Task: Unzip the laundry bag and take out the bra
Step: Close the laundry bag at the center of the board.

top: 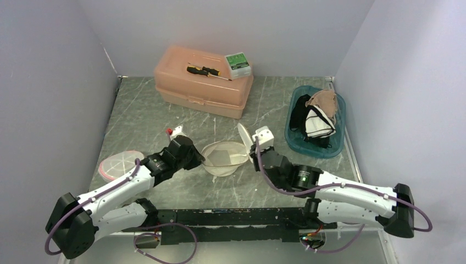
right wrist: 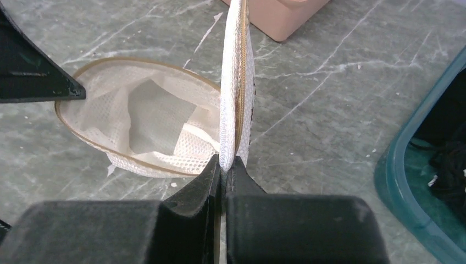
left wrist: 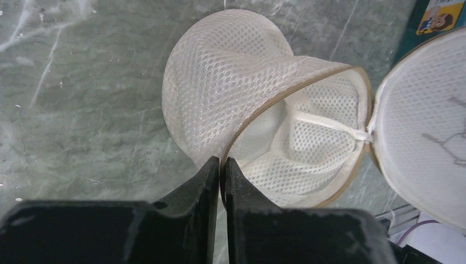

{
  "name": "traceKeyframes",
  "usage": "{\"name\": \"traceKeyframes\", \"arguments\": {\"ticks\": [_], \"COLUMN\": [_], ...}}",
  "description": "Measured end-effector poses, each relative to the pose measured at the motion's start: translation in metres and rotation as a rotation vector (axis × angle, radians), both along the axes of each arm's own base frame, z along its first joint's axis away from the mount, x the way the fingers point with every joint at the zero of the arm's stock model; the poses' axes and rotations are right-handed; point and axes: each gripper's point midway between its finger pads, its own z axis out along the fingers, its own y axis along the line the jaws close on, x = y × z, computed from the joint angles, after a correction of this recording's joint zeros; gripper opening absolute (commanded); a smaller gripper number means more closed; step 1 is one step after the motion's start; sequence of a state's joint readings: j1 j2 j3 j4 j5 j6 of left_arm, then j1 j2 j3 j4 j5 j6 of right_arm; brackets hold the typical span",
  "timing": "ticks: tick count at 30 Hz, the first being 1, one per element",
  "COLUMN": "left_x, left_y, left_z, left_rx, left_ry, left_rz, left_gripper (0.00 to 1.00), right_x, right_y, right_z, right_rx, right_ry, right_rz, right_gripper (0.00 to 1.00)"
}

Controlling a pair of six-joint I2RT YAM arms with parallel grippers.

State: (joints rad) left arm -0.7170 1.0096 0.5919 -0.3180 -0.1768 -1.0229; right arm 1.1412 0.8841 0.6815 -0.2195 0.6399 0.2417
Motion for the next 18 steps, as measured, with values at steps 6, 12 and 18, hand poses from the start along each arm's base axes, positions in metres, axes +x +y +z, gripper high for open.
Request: {"name": "traceKeyframes", "arguments": {"ticks": [6,12,18], "left_x": [0.000,-0.008,-0.018], "left_y": [-0.001,0.005,0.024], "left_z": [0.012,0.035,0.058], "left_rx": [-0.004,-0.028,-0.031], "left_ry": [-0.016,-0.040,-0.076], "left_rz": [-0.015,-0.019,0.020], "left_gripper": [0.55,0.70,0.70], "right_x": [0.002,0.007,0.011], "right_y": [0.007,0.019,0.043], "right_z": [0.001,0.013,0.015], "right_rx": [-0.115,-0.221,-0.363], "right_ry": [-0.052,-0.137,-0.228], "right_rz": [-0.023,-0.025,0.001], "right_gripper": [0.00,0.00,0.00]}}
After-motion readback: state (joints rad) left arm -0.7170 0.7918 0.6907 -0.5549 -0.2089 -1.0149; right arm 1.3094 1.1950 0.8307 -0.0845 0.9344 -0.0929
